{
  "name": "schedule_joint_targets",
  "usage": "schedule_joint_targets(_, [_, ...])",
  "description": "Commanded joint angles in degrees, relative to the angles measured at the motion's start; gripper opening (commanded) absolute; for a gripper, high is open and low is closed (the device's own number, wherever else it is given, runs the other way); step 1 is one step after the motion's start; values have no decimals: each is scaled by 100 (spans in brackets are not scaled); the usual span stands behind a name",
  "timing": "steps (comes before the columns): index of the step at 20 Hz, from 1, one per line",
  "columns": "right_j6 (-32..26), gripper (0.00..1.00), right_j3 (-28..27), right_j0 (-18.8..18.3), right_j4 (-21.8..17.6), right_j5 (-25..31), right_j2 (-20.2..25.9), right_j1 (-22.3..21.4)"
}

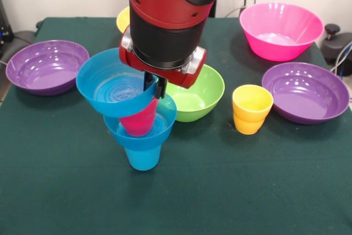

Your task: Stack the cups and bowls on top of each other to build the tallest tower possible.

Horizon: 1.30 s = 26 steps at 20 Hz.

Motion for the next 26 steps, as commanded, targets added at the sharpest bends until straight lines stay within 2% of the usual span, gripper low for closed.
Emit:
schedule_joint_targets(1, [823, 0, -14, 146, 71, 100, 151, 42])
schedule_joint_targets(15, [1256, 0, 737, 359, 366, -258, -162, -252])
schedule_joint_targets(26, [1312, 0, 832, 481, 586, -354, -418, -238])
